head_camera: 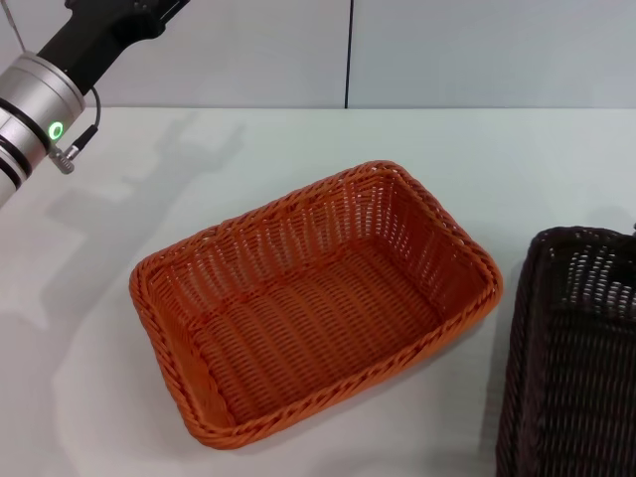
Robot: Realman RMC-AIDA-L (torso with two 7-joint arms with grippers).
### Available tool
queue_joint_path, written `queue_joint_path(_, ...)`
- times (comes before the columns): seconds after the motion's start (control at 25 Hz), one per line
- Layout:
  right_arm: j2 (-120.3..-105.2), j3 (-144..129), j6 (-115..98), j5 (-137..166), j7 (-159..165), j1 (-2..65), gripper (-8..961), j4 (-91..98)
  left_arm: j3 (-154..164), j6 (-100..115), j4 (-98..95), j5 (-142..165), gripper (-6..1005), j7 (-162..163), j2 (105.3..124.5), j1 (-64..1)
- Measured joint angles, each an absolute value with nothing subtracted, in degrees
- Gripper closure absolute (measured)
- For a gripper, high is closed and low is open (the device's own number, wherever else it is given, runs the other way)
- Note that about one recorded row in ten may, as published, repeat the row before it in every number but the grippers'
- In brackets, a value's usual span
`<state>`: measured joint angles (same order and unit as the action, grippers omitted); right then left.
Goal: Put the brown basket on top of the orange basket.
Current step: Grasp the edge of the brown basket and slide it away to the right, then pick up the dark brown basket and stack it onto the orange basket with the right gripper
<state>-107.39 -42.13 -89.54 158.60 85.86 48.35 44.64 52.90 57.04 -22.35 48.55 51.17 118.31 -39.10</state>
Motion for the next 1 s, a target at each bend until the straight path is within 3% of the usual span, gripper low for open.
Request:
queue_joint_path(0.4,-104.65,-41.8,-92.0,159.1,88.6,47.7,705,43.1,52.9,57.1,-21.6,48.1,153,51.1,118.28,-38.8)
queue_joint_path(1.0,-102.56,-36.9,-98.9,159.2,94.5,44.4,787,42.9,52.9,57.5,-21.5,47.3,153,51.2,118.19,-37.8)
